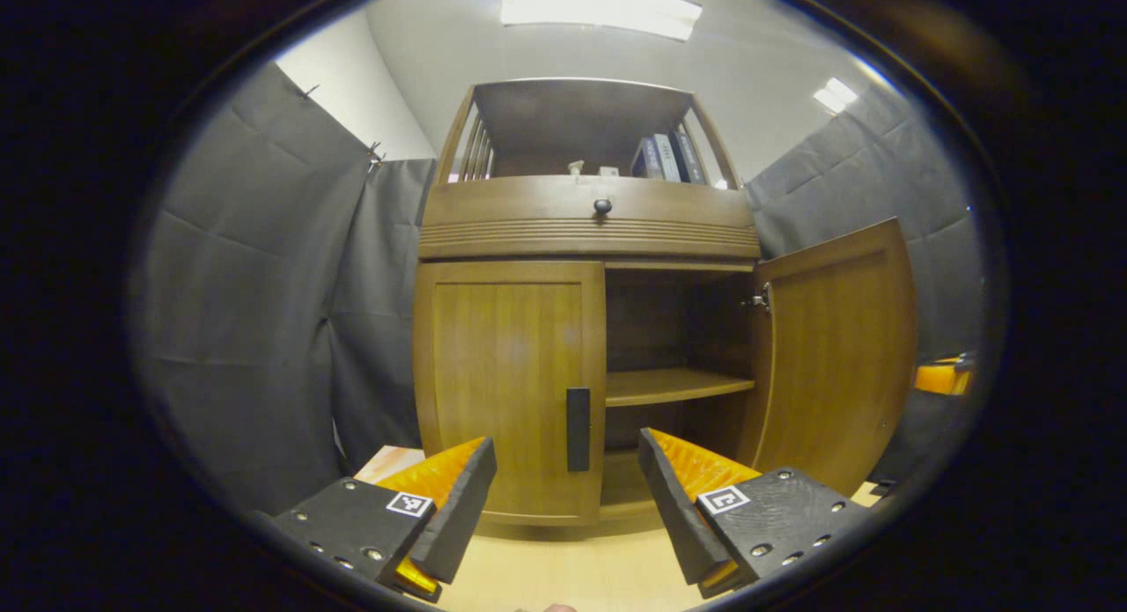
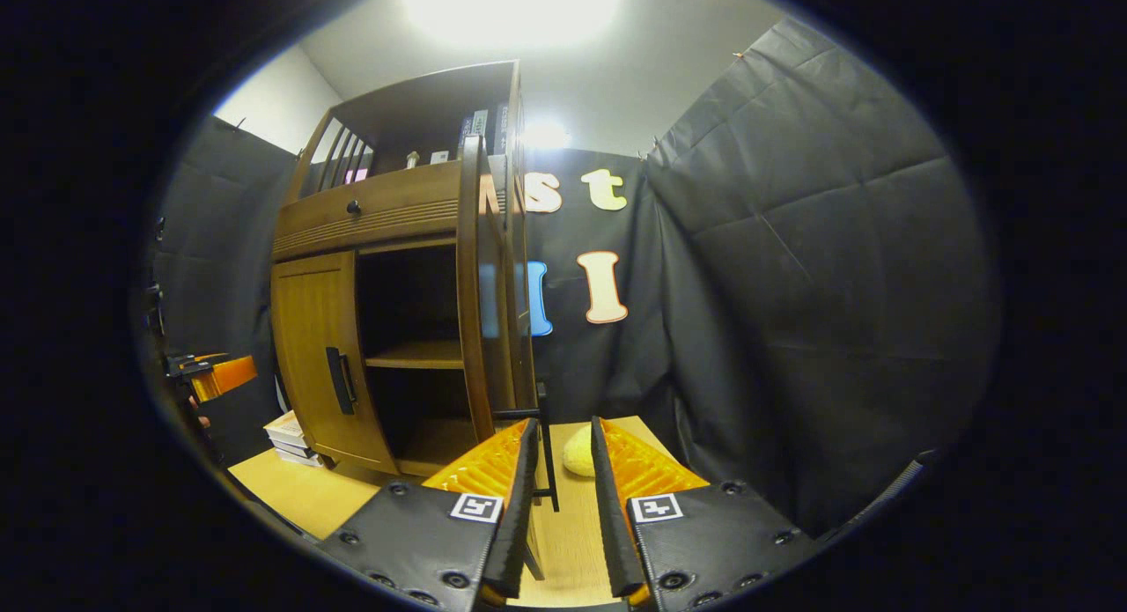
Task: Open the right door of the double-door shoe cabinet with the right hand, and open the left door with the left hand.
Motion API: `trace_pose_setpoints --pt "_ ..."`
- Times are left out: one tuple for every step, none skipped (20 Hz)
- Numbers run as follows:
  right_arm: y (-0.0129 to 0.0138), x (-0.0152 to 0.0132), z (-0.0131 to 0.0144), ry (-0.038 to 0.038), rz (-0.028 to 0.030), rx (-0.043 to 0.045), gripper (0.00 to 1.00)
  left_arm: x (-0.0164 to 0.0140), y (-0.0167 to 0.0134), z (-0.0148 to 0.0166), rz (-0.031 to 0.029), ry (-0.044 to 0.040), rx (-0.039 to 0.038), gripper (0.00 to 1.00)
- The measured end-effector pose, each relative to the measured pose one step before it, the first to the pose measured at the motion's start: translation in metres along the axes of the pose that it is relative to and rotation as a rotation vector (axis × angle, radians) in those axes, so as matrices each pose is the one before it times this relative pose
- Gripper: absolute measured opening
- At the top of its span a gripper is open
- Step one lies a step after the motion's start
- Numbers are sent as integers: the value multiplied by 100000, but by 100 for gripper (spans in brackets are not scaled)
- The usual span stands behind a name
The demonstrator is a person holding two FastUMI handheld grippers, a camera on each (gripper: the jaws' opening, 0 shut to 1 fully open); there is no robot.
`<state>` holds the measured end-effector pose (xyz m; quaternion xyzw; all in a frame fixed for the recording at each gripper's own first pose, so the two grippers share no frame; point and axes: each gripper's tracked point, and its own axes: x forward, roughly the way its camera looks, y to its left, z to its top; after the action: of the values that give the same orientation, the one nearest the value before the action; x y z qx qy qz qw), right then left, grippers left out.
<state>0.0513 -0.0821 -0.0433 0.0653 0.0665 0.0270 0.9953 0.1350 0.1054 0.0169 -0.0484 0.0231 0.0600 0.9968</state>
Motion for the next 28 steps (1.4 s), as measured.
trace_pose_setpoints --pt "66 -580 546 -1296 407 -182 39 914 144 -218 252 609 568 95" --pt "-20 -608 252 -847 -307 -172 58 884 50 -235 114 644 41 95" --pt "-140 -407 358 -881 -962 -364 77 865 14 -362 -195 266 -621 95" --pt "-385 -473 214 -841 -1565 -548 96 908 73 -54 -36 -45 -498 95" --pt "-326 -443 242 -795 -1441 -276 97 855 124 -273 107 304 -98 95" --pt "-181 -459 258 -525 -855 -37 97 943 155 -79 168 142 167 95" --pt "-189 -349 164 -345 -893 59 97 849 131 -122 121 -12 75 95" --pt "-253 -265 31 -45 -1161 -211 97 919 -35 -20 -37 -191 -168 95" --pt "-385 -234 -12 167 -1046 -334 92 949 -14 -150 -44 21 -180 95" --pt "-294 -244 -4 151 -953 -165 97 922 106 -179 -84 119 -98 95" --pt "-292 -245 -89 128 -915 -70 92 967 -26 -344 -355 214 69 95" --pt "-434 -219 -165 408 -1279 -97 92 882 -93 -184 -202 -52 234 95" --pt "-402 -147 -173 543 -1407 13 97 750 -185 -330 -453 23 244 95" --pt "-357 -122 -254 584 -1129 298 97 732 -155 -389 -393 11 317 95" --pt "-257 -167 -114 478 -879 448 97 743 -363 -227 -880 -78 274 95" --pt "-161 -165 -155 502 -884 187 97 793 -121 -308 -759 334 399 95" --pt "-270 -143 -209 313 -844 -164 92 713 -279 -400 -883 415 550 95" --pt "-155 -609 -693 316 -749 -444 92 710 -239 -283 -817 653 429 95" --pt "-83 -86 15 133 -632 -388 92 632 -230 -465 -208 464 484 95" --pt "-53 -106 -22 215 -556 -284 97 759 -70 -156 188 267 222 95" --pt "-105 -121 -31 244 -394 -100 97 616 -28 -277 180 400 -403 95" --pt "-96 -128 -3 160 -388 -13 97 554 17 -176 -143 340 -769 95" --pt "2 4 22 265 -368 -16 97 389 77 -113 9 38 -542 95" --pt "-151 -184 -195 221 -325 10 97 427 4 -31 -51 -92 -186 95" --pt "-20 -94 -17 335 -257 -138 97 438 143 -92 -95 -14 139 95" --pt "-135 -71 -91 284 -211 -131 97 500 7 -7 2 125 424 95" --pt "-101 65 49 185 -158 -245 97 853 -184 -59 -234 277 411 95" --pt "0 -19 13 70 -235 -239 97 523 -111 -242 -68 738 358 95"
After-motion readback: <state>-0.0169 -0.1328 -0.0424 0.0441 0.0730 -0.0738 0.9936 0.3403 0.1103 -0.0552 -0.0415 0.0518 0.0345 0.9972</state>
